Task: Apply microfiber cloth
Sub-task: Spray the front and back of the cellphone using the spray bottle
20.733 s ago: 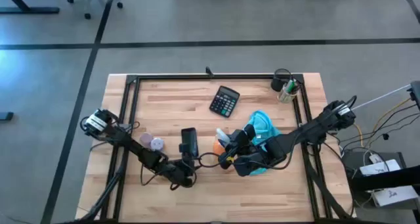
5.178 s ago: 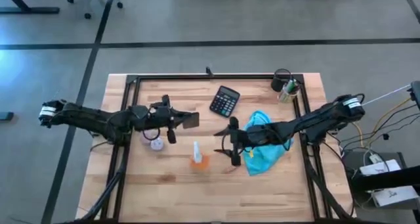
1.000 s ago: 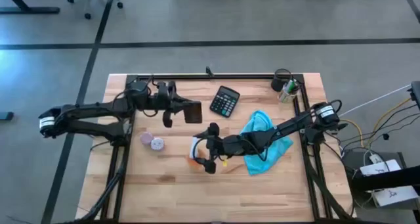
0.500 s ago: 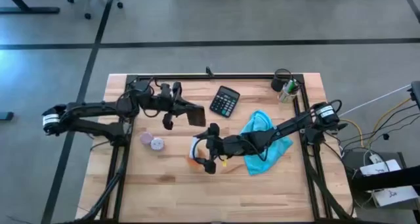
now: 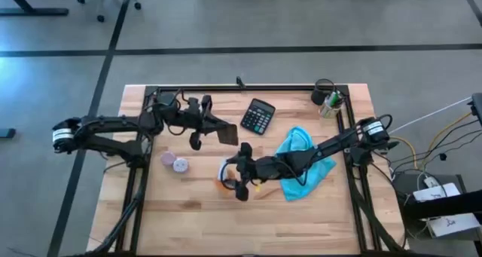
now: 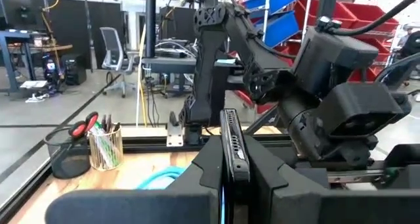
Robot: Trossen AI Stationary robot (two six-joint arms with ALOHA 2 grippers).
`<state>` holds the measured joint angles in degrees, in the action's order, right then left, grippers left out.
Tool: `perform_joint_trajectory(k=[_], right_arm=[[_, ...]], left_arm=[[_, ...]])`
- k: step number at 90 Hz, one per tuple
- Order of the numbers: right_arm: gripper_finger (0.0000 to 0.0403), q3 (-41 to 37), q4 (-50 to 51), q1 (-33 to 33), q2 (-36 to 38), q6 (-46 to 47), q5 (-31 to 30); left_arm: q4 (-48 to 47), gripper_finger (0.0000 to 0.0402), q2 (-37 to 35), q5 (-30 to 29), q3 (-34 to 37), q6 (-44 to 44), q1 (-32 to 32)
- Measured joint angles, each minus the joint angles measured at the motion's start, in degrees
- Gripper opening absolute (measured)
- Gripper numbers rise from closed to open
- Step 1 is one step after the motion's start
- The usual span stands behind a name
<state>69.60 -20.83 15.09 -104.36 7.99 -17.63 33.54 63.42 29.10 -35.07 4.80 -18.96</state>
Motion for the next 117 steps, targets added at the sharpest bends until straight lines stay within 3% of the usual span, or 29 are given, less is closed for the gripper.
perform_joint_trajectory(k=[9,31,58,69,82,91,102,110,117], right_arm=[[0.0129,0.07,0.31,0.17,0.0,-1.03,-0.04],[0.0132,0.09,0.62,0.16,0.0,-1.29,-0.02],[0.0348,0.09,1.26,0.11,-0.02,-1.09,-0.27],[0.0382,0.09,0.81,0.13,-0.02,-0.94,-0.2],[0.0387,0.09,1.02,0.05,-0.02,-0.45,-0.35],[0.0388,0.09,1.04,0.03,-0.02,-0.43,-0.35],[0.0388,0.09,1.01,0.0,-0.02,-0.43,-0.35],[0.0388,0.09,0.97,0.0,-0.02,-0.32,-0.35],[0.0389,0.09,0.94,-0.05,-0.02,0.04,-0.31]], left_arm=[[-0.04,0.0012,-0.03,0.02,0.0,-0.39,0.0],[0.14,0.0012,-3.42,-0.13,0.0,-5.11,0.0],[-3.48,0.0012,-11.73,-1.54,0.0,-17.97,0.51],[-7.18,0.0012,-15.01,-1.56,0.0,-28.19,1.57],[-16.35,0.0012,-18.03,-2.04,-0.04,-48.77,4.31],[-21.85,0.0012,-18.1,-7.13,-0.04,-63.01,7.77],[-25.22,0.0012,-16.35,-21.3,-0.04,-77.67,12.55],[-25.2,0.0012,-14.26,-29.7,-0.04,-83.1,15.25],[-25.03,0.0012,-12.51,-33.27,-0.04,-85.88,17.58]])
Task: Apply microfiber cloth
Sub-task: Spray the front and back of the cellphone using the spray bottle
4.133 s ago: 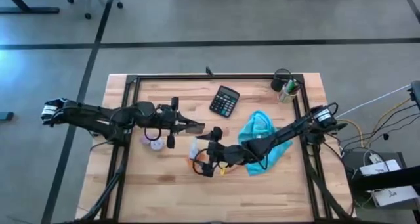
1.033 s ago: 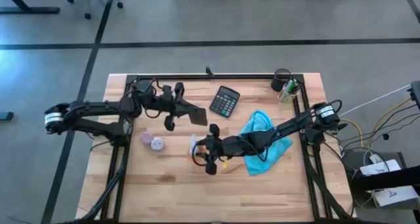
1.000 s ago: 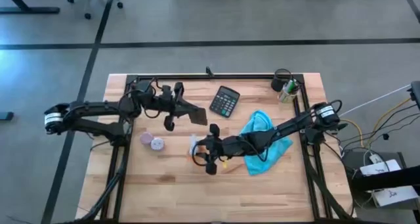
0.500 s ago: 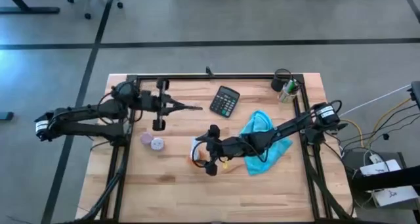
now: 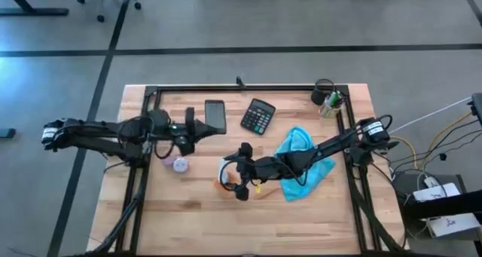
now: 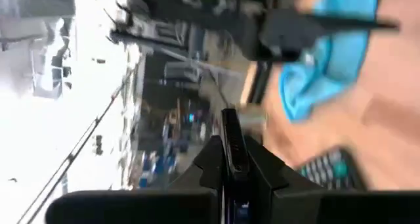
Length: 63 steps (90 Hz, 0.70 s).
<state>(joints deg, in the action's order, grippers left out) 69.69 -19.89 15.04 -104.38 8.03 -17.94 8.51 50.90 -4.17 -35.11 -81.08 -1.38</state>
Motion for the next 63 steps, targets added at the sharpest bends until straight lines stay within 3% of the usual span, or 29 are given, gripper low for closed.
perform_joint_trajectory(k=[25,63], right_arm=[[0.0389,0.0,-0.08,-0.21,0.0,0.36,2.0],[0.0389,-0.02,-0.08,-0.45,0.0,-0.01,9.4]], left_arm=[[0.83,0.0012,5.52,-21.2,1.08,-10.94,11.38],[12.05,0.0012,10.46,-24.33,5.68,-20.4,18.85]])
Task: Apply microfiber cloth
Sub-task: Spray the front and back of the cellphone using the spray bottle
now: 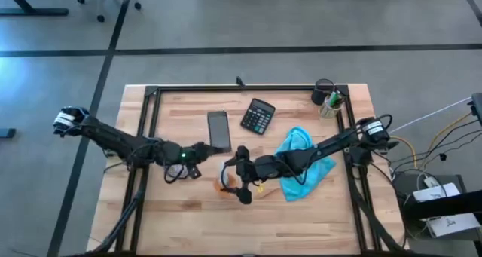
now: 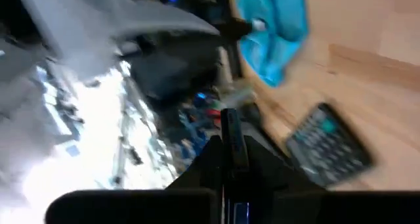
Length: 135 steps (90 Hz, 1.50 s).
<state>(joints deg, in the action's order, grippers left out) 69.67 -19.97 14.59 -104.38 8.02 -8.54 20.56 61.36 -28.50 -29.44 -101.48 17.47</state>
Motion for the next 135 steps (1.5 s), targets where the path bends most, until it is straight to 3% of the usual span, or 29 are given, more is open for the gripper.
perform_joint_trajectory(k=[15,28,70,86,108,135], right_arm=[[0.0389,0.0,-3.02,0.0,0.0,-1.47,-0.9],[0.0389,0.0,-2.74,0.15,0.04,-2.13,-5.61],[0.0378,-0.04,-3.13,0.15,0.02,1.42,-3.83],[0.0326,-0.04,-4.46,0.15,0.03,2.36,-3.46],[0.015,-0.04,-4.17,0.22,0.04,1.75,-3.19],[0.0147,-0.02,-3.23,0.26,0.09,1.05,-3.56]], left_arm=[[0.18,0.0012,0.04,0.1,0.12,-4.97,0.53],[0.12,0.0012,0.04,0.1,0.12,-4.77,0.27],[0.35,0.0012,0.81,0.95,0.23,-8.02,0.16],[1.69,0.0012,0.81,0.95,0.23,-12.37,0.09],[2.75,0.0012,0.48,0.56,0.23,-14.27,0.05],[2.03,0.0011,0.44,0.42,2.54,-6.95,0.05]])
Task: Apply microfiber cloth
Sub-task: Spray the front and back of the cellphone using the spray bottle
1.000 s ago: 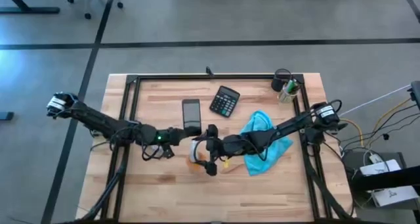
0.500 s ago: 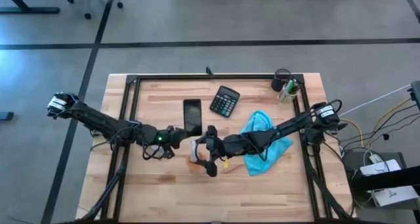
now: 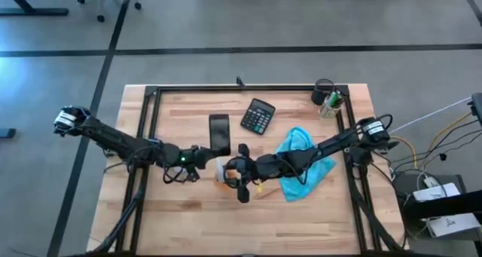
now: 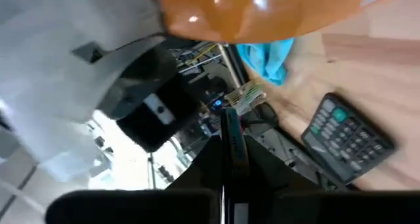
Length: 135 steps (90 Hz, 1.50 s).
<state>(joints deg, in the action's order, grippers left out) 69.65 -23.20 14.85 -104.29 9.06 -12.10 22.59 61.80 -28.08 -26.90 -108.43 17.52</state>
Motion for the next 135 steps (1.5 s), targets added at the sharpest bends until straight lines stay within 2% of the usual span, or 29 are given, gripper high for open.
perform_joint_trajectory(k=[3,7,27,37,56,76,106,125,135], right_arm=[[0.0148,0.0,0.04,-0.02,0.0,0.08,-0.04],[0.0168,0.02,0.14,-0.2,0.0,0.37,-0.22],[0.0338,0.02,0.96,-0.52,0.0,1.48,-1.76],[0.0374,0.0,1.35,-0.49,0.23,0.68,-3.42],[0.0383,0.0,4.63,-0.68,1.33,-1.13,-11.3],[0.0384,0.0,4.71,-3.49,1.21,-3.71,-12.12],[0.0385,0.17,4.41,-11.69,1.16,-10.83,-11.97],[0.0385,0.17,2.92,-17.54,1.09,-15.55,-11.53],[0.0385,0.21,0.29,-20.04,1.09,-18.15,-10.16]], left_arm=[[-0.06,0.0012,-0.02,-0.08,0.09,1.12,0.0],[-0.01,0.0012,-0.02,-0.63,0.11,3.37,0.0],[-1.3,0.0011,-0.38,-6.32,0.11,14.09,-0.03],[-5.65,0.0011,-1.83,-8.96,0.11,17.42,-0.22],[-17.0,0.0011,-7.71,-11.41,0.16,32.39,-0.23],[-26.49,0.0011,-11.45,-9.83,0.16,49.98,1.13],[-31.97,0.0011,-10.88,-9.11,0.16,58.56,5.95],[-32.33,0.0011,-10.8,-1.36,0.16,62.75,6.45],[-31.5,0.0011,-10.61,-0.28,0.16,63.79,6.45]])
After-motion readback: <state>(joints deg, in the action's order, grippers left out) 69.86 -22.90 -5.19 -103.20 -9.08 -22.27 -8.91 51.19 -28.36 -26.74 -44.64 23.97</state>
